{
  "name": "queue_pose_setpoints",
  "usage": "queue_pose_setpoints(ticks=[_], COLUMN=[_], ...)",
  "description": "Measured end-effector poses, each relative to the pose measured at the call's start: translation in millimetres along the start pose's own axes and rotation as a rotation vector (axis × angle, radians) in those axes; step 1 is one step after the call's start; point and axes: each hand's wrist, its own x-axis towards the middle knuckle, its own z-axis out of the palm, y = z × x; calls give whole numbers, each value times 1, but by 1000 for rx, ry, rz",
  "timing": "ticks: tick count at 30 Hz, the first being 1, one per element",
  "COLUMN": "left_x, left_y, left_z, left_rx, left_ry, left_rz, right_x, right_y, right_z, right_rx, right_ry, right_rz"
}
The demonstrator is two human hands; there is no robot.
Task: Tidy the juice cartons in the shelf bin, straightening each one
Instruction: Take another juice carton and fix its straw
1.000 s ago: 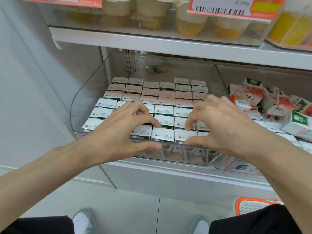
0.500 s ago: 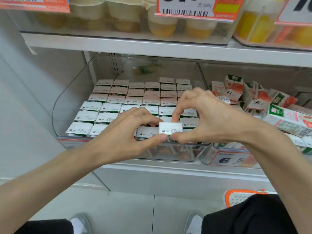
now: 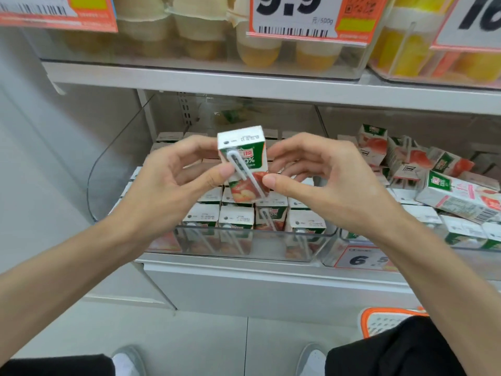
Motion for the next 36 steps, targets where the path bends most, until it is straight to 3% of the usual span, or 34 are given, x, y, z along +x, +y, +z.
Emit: queue_pose_setpoints(ticks=[9, 15, 19, 24, 29, 36], left_x=[-19, -24, -25, -27, -26, -24], left_y=[-9, -8, -10, -8, -4, -3], left_z=[-25, -36, -40, -35, -32, -30], left_rx=[18, -16, 33, -153, -282, -257], left_ry=[42, 70, 26, -116, -119, -3], left_rz=[-140, -190, -184, -338, -460, -507], right_x=[7, 11, 11, 9, 9, 8], right_y=[-6, -8, -10, -17, -20, -26], right_z=[44, 61, 66, 66, 64, 69], right_rx=[60, 233, 364, 498, 459, 384], right_ry=[-34, -17, -33, -10, 6, -70], right_rz=[81, 185, 278, 371, 369, 366])
